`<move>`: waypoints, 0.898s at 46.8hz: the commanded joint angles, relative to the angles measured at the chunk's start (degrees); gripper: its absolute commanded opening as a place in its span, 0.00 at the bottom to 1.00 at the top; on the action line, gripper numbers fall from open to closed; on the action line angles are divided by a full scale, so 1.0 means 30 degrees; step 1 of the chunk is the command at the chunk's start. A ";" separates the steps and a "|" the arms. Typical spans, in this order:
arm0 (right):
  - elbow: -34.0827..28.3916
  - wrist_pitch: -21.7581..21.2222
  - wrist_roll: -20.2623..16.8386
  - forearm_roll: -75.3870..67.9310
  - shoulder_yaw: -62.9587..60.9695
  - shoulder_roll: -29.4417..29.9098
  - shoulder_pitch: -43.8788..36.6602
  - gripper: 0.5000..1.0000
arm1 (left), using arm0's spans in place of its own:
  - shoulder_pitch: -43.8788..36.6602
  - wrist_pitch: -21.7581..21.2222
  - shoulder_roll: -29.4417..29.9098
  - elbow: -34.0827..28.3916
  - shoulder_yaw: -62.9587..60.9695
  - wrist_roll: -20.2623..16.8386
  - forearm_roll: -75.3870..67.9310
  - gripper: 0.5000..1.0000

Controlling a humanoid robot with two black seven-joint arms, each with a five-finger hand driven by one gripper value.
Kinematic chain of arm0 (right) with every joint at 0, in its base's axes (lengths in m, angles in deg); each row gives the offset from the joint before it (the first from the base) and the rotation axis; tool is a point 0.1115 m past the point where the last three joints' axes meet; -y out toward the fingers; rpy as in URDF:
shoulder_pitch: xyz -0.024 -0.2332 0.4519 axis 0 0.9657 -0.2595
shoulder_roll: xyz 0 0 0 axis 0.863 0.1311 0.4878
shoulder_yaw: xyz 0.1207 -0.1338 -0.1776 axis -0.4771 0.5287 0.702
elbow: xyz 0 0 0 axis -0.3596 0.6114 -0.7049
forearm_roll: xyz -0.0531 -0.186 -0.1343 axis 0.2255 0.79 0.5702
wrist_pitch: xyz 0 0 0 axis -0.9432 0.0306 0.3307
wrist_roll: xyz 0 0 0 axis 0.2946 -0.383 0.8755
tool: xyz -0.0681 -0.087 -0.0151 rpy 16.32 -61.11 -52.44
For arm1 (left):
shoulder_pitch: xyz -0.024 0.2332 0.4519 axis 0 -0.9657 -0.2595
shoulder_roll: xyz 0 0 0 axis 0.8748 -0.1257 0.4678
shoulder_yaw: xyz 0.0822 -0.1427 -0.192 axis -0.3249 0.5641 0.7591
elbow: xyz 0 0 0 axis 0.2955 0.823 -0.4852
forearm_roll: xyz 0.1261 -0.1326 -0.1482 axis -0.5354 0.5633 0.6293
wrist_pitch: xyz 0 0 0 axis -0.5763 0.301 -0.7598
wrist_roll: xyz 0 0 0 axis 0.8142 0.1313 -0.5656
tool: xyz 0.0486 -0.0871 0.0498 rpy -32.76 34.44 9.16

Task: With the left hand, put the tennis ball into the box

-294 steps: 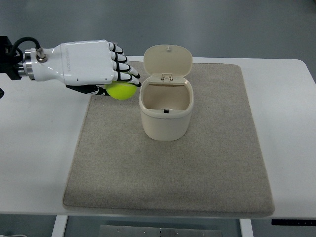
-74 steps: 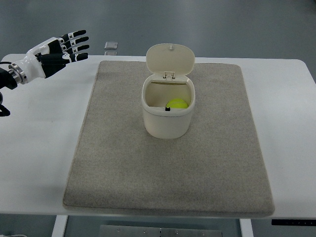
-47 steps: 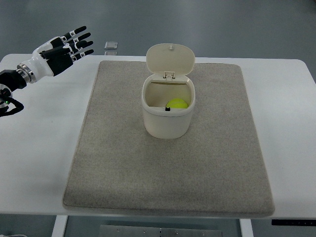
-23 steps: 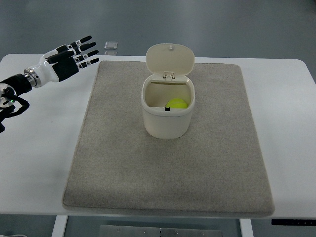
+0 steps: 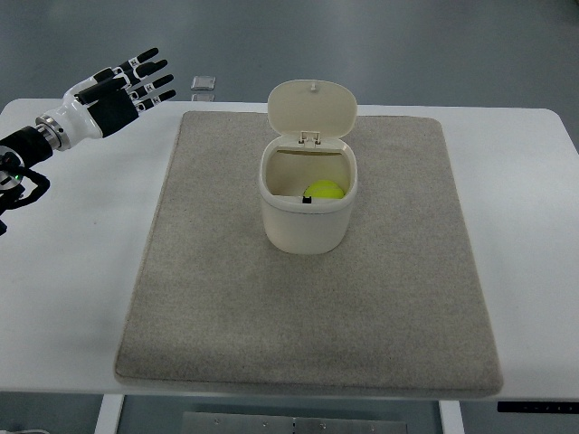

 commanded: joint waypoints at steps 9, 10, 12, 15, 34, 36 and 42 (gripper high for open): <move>0.0000 0.0000 0.0000 -0.0003 -0.0008 0.0000 0.0001 0.80 | -0.0389 0.0001 -0.0073 0.0170 -0.0114 0.0497 0.0010 0.99; 0.0000 0.0000 0.0000 0.0026 -0.0008 0.0000 0.0001 0.80 | -0.0418 0.0001 -0.0044 0.0170 -0.0085 0.0731 0.0010 0.99; 0.0000 0.0000 0.0000 -0.0003 -0.0008 0.0000 0.0001 0.80 | -0.0447 0.0001 -0.0044 0.0054 -0.0055 0.1229 0.0069 0.99; 0.0000 0.0000 0.0000 -0.0003 -0.0008 0.0000 0.0001 0.80 | -0.0710 0.0001 -0.0044 -0.0006 -0.0026 0.1612 0.0098 0.99; 0.0000 0.0000 0.0000 -0.0003 -0.0008 0.0000 0.0001 0.80 | -0.0829 0.0001 0.0103 0.0053 0.0120 0.1642 0.0098 0.99; 0.0000 -0.0029 0.0000 -0.0032 -0.0095 0.0000 0.0001 0.80 | -0.0829 0.0001 0.0103 0.0082 0.0208 0.1642 0.0098 0.99; -0.0146 -0.0059 0.0000 -0.0033 -0.0037 0.0000 0.0030 0.80 | -0.0829 0.0001 0.0103 0.0141 0.0618 0.1642 0.0040 0.99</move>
